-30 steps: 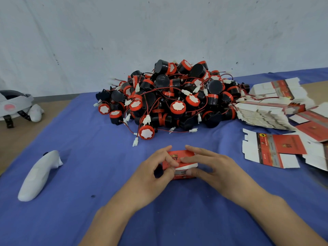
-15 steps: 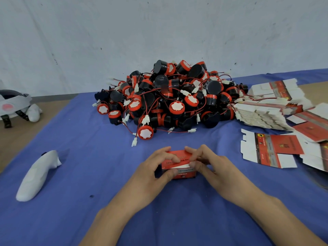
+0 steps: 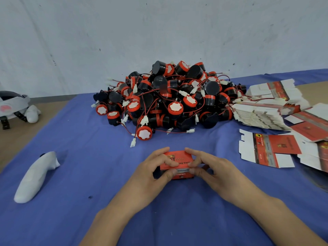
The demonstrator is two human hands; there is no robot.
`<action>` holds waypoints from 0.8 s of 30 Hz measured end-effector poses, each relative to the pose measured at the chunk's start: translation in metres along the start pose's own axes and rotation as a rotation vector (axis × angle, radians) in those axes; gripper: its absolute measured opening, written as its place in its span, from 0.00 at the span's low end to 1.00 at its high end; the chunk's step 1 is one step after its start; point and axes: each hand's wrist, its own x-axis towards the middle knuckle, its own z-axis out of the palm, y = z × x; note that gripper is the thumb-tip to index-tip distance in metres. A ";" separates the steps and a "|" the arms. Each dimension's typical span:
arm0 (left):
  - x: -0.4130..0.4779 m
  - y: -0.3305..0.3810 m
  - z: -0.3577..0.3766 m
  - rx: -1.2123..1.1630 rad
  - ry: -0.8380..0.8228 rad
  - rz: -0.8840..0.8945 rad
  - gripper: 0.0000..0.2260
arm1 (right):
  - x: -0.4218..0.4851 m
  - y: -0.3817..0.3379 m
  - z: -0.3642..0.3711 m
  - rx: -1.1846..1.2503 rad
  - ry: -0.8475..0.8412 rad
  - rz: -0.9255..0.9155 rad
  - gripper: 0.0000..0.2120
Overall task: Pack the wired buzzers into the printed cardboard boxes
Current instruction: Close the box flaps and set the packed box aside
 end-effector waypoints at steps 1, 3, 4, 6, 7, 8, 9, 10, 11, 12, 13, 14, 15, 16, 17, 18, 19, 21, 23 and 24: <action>0.000 0.001 0.000 -0.010 -0.001 -0.004 0.09 | -0.001 -0.001 0.000 -0.011 0.004 -0.011 0.12; 0.000 0.003 -0.001 -0.028 -0.005 -0.011 0.07 | -0.002 -0.002 -0.001 -0.044 -0.002 -0.025 0.05; -0.001 0.004 0.000 -0.029 -0.005 -0.009 0.06 | -0.002 -0.003 -0.002 -0.072 -0.009 -0.034 0.02; -0.001 0.005 0.000 -0.013 0.005 0.003 0.07 | -0.003 -0.003 -0.003 -0.114 0.001 -0.050 0.04; -0.001 0.005 0.000 -0.002 0.011 0.006 0.07 | -0.003 -0.003 -0.002 -0.114 0.008 -0.054 0.04; -0.002 0.005 0.000 0.008 0.016 0.008 0.07 | -0.003 -0.002 -0.002 -0.102 0.016 -0.060 0.04; -0.002 0.005 0.001 0.016 0.021 0.011 0.08 | -0.003 -0.002 0.000 -0.083 0.021 -0.058 0.03; -0.002 0.005 0.001 0.019 0.027 0.013 0.09 | -0.003 0.000 0.001 -0.051 0.023 -0.037 0.03; -0.003 0.006 0.002 0.014 0.040 0.012 0.09 | -0.003 0.001 0.002 -0.005 0.022 -0.002 0.03; -0.002 0.008 0.003 0.001 0.062 0.008 0.09 | -0.002 0.001 0.002 0.055 0.025 0.033 0.04; -0.001 0.011 0.005 -0.018 0.091 0.005 0.09 | -0.001 0.000 0.002 0.133 0.031 0.067 0.05; 0.000 0.015 0.006 -0.045 0.129 0.002 0.09 | 0.000 -0.002 0.001 0.227 0.045 0.096 0.05; 0.001 0.019 0.007 -0.083 0.172 -0.007 0.09 | 0.003 -0.007 0.000 0.325 0.071 0.112 0.05; 0.002 0.024 0.009 -0.131 0.218 -0.024 0.09 | 0.005 -0.012 0.001 0.420 0.110 0.116 0.06; 0.003 0.029 0.011 -0.189 0.261 -0.044 0.10 | 0.007 -0.018 0.003 0.510 0.152 0.115 0.06; 0.003 0.034 0.015 -0.259 0.297 -0.061 0.10 | 0.008 -0.025 0.007 0.597 0.185 0.116 0.07; 0.004 0.039 0.019 -0.333 0.325 -0.067 0.11 | 0.010 -0.033 0.011 0.683 0.202 0.120 0.09; 0.007 0.046 0.026 -0.456 0.372 -0.073 0.12 | 0.012 -0.046 0.022 0.846 0.196 0.145 0.10; 0.009 0.051 0.030 -0.529 0.411 -0.078 0.12 | 0.014 -0.057 0.029 0.914 0.200 0.164 0.09; 0.010 0.054 0.031 -0.548 0.421 -0.070 0.12 | 0.016 -0.061 0.031 0.919 0.217 0.171 0.08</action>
